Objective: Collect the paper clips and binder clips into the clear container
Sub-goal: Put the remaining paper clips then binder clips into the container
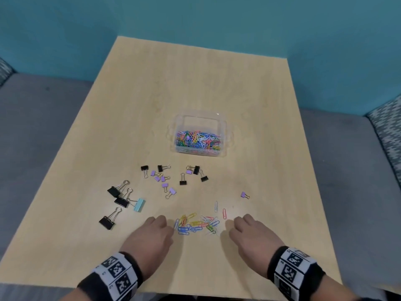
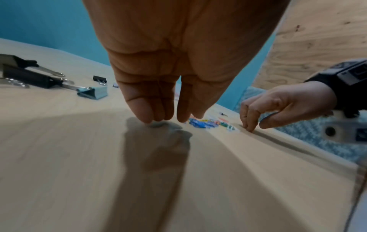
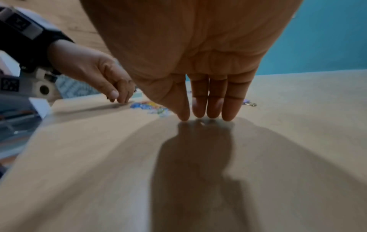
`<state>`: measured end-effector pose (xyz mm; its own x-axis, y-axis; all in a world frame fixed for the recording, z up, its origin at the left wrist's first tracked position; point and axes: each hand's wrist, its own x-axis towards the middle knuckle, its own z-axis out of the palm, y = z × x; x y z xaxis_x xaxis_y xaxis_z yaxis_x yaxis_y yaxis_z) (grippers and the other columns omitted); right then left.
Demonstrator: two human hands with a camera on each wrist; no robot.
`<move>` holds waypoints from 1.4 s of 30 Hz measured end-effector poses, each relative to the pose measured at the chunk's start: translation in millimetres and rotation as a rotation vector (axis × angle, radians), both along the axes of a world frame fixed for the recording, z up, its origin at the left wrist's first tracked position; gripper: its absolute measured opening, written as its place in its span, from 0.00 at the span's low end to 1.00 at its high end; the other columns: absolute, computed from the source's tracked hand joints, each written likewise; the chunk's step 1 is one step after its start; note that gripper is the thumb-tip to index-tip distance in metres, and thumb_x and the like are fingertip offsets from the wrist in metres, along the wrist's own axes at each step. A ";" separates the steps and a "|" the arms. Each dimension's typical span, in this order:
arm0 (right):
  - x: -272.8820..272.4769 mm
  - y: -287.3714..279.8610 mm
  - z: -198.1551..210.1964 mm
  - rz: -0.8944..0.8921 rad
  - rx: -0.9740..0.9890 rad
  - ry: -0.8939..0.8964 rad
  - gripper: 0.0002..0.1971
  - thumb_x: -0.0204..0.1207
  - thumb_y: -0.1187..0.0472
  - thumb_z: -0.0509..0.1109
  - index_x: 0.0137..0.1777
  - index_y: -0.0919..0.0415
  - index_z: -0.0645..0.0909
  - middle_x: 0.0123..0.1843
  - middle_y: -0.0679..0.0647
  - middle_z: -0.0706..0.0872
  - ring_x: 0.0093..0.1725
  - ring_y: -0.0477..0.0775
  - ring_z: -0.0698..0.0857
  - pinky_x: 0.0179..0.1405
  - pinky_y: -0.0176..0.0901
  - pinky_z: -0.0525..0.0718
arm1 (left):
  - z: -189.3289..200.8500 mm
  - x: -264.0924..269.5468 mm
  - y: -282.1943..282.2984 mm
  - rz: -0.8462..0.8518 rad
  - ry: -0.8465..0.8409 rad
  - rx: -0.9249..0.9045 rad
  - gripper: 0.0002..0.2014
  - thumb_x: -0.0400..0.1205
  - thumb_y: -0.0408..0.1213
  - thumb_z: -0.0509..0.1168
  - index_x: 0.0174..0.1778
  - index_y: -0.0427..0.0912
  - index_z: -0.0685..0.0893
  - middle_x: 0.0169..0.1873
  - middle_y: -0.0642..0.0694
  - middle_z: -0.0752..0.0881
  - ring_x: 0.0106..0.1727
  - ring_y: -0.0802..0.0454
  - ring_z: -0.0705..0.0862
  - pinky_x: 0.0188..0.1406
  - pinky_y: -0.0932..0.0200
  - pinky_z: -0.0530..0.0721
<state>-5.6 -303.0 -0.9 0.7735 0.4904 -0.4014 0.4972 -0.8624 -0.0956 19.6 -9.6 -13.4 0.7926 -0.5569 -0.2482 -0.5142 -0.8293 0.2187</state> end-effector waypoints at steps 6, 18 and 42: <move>7.2 40.5 -11.7 0.059 0.103 -0.031 0.13 0.60 0.66 0.60 0.45 0.57 0.73 0.47 0.56 0.78 0.43 0.61 0.75 0.35 0.50 0.79 | -10.3 -1.3 -29.0 0.085 0.092 -0.113 0.03 0.70 0.39 0.69 0.38 0.49 0.82 0.41 0.51 0.79 0.38 0.48 0.76 0.35 0.52 0.83; 19.2 63.1 -15.3 -0.558 0.261 0.129 0.46 0.65 0.43 0.75 0.78 0.47 0.52 0.67 0.50 0.61 0.60 0.56 0.66 0.61 0.50 0.75 | -11.4 13.8 -49.8 0.313 0.225 -0.152 0.39 0.76 0.47 0.69 0.80 0.52 0.57 0.61 0.50 0.67 0.58 0.50 0.67 0.59 0.60 0.72; 51.2 58.3 -28.9 -0.317 0.272 0.029 0.15 0.62 0.70 0.77 0.35 0.55 0.73 0.37 0.50 0.72 0.27 0.48 0.63 0.24 0.39 0.60 | -21.4 39.6 -62.6 0.284 0.132 -0.165 0.06 0.75 0.29 0.66 0.36 0.43 0.78 0.34 0.49 0.72 0.30 0.49 0.69 0.27 0.55 0.68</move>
